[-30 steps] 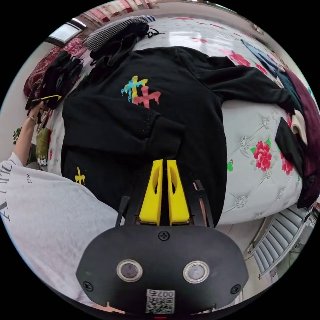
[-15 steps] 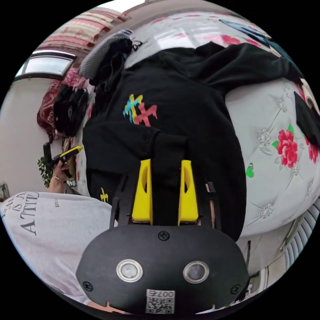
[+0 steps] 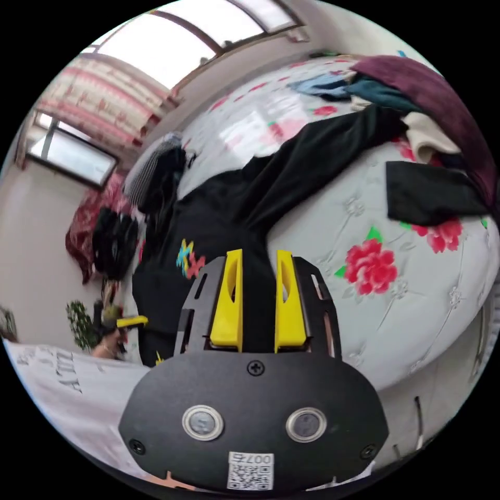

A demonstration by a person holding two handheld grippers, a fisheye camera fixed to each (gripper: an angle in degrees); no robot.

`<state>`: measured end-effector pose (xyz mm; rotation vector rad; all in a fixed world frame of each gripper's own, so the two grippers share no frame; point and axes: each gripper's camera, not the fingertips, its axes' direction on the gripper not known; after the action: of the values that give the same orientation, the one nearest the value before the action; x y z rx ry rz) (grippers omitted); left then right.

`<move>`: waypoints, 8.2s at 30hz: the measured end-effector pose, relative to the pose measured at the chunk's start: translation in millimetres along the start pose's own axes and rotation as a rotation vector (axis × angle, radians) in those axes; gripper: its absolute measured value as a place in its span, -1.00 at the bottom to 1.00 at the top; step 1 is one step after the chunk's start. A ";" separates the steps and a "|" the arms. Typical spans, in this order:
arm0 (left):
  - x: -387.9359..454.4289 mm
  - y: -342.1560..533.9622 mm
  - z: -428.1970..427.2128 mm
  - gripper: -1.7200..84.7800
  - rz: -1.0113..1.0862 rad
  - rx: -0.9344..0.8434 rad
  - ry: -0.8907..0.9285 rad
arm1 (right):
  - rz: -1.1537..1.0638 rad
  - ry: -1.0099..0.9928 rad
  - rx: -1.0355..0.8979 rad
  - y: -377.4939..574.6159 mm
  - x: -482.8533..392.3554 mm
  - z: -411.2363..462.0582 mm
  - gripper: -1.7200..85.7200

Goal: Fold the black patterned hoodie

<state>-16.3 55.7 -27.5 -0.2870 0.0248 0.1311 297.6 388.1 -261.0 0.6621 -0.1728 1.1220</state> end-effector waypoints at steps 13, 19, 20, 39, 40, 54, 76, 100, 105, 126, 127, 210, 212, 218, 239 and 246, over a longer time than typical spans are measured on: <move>-5.0 -18.9 -3.5 -0.98 -0.046 -0.003 -0.125 | 0.534 -0.226 0.367 -142.3 235.7 -26.5 -0.78; 2.5 -45.2 -3.0 -0.98 -0.060 -0.113 -0.236 | 0.633 -0.339 0.389 -147.8 250.6 -10.9 -0.88; 3.0 -48.3 -3.2 -0.98 -0.058 -0.125 -0.253 | 0.633 -0.354 0.399 -148.1 249.3 -13.7 -0.89; -89.3 64.9 -75.6 -0.88 -0.410 0.391 0.157 | -1.081 -0.497 -0.227 195.5 -370.3 46.9 -0.94; -93.6 72.2 -76.4 -0.85 -0.411 0.402 0.171 | -1.082 -0.472 -0.333 241.2 -380.0 93.4 -0.93; -105.0 119.2 -77.4 -0.70 -0.193 0.387 0.305 | -1.229 -0.055 -0.507 404.4 -398.5 224.6 -0.86; -92.7 148.7 -177.9 -0.96 -0.073 0.485 0.252 | -1.342 -0.033 -0.296 405.6 -356.1 211.0 -0.96; -45.1 121.4 -58.7 -0.85 -0.123 0.232 0.287 | -0.663 0.089 -0.497 214.0 -74.9 259.5 -0.95; -87.1 117.3 -108.1 -0.84 -0.169 0.353 0.217 | -0.693 -0.009 -0.271 134.1 -95.4 211.8 -0.93; -136.7 -27.9 -69.7 -0.81 -0.284 0.391 0.063 | -0.628 0.008 -0.370 -181.0 -281.8 512.6 -0.80; -135.1 -25.7 -67.7 -0.81 -0.280 0.395 0.053 | -0.678 0.001 -0.338 -174.2 -291.0 501.9 -0.81; 7.8 244.8 -20.0 -0.93 -0.343 0.016 0.110 | -0.393 0.124 -0.864 245.9 -5.6 167.7 -0.93; -1.5 263.3 -42.8 -0.94 -0.321 0.074 0.201 | -0.404 0.071 -0.870 243.1 -8.2 155.0 -0.95; -56.3 313.9 -112.9 -0.95 -0.310 0.318 0.663 | -0.322 -0.242 -0.830 212.8 -14.0 100.9 -0.96; -180.5 170.4 -199.4 -0.75 -0.627 0.706 0.347 | -0.227 -0.389 -0.260 -3.7 -183.9 154.3 -0.85; -129.4 74.9 -209.0 -0.66 -0.278 0.561 0.049 | -0.506 -0.134 -0.346 32.9 -237.2 211.8 -0.79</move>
<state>-155.7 51.4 -243.4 0.2681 0.0685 -0.1601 204.7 91.8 -185.0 0.4351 -0.2884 0.5425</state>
